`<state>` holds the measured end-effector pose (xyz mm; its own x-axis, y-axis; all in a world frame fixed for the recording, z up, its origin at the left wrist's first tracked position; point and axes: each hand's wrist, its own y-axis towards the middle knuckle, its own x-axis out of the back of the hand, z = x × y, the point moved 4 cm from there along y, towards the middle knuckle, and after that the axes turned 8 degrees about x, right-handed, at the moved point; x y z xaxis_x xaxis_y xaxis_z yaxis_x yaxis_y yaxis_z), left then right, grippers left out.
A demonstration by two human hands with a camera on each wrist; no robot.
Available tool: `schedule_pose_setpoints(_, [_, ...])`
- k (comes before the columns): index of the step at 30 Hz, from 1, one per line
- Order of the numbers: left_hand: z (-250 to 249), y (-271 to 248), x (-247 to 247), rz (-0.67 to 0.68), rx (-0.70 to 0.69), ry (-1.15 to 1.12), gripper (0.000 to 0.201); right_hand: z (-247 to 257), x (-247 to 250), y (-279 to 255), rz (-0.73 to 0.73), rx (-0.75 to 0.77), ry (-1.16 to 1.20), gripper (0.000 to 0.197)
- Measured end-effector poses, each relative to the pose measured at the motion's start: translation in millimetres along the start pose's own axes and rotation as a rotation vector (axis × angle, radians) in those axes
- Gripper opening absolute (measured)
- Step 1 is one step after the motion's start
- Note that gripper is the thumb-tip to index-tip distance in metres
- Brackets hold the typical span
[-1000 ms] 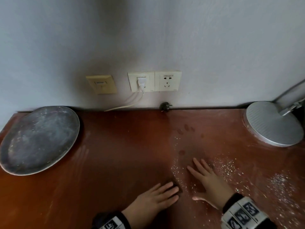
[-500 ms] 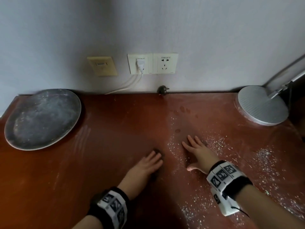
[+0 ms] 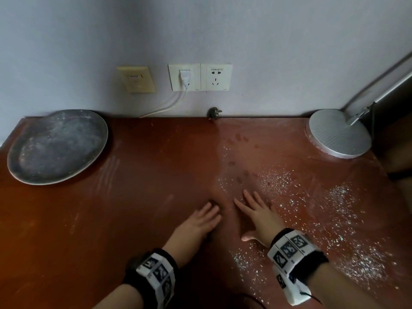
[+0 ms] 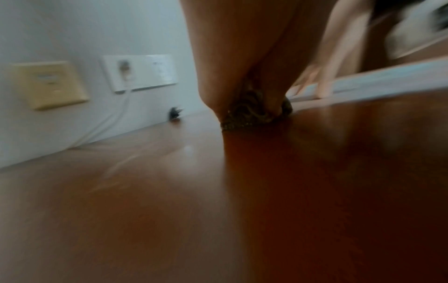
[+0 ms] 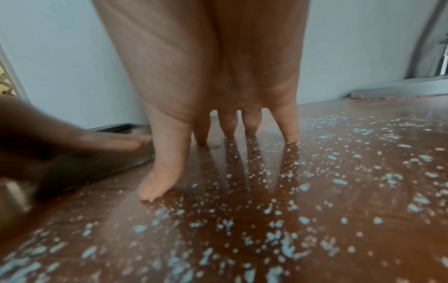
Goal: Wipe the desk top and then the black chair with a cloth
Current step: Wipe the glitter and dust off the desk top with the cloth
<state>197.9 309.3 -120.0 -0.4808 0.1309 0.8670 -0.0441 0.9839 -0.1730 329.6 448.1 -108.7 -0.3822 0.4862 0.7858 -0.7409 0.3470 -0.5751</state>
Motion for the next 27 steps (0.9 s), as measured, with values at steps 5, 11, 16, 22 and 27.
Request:
schedule_pose_setpoints(5, [-12.7, -15.3, -6.3, 0.060, 0.048, 0.049, 0.063, 1.6, 0.1, -11.4, -0.032, -0.011, -0.006, 0.099])
schedule_pose_setpoints(11, [-1.9, -16.7, 7.1, 0.084, 0.294, 0.105, 0.062, 11.6, -39.5, -51.3, -0.042, -0.031, 0.024, 0.100])
schedule_pose_setpoints(16, [-81.1, -35.5, -44.2, 0.244, 0.027, 0.132, 0.060, 9.8, -40.7, -56.1, -0.085, -0.023, 0.045, 0.094])
schedule_pose_setpoints(22, [-33.5, -66.3, -12.4, 0.110, 0.316, 0.075, 0.058, 10.3, -71.5, -99.0, -0.109, -0.069, 0.161, 0.092])
schedule_pose_setpoints(27, [-68.0, -79.8, -32.3, 0.090, 0.263, 0.031, 0.056, 9.5, -91.7, -118.1, -0.147, -0.079, 0.111, 0.087])
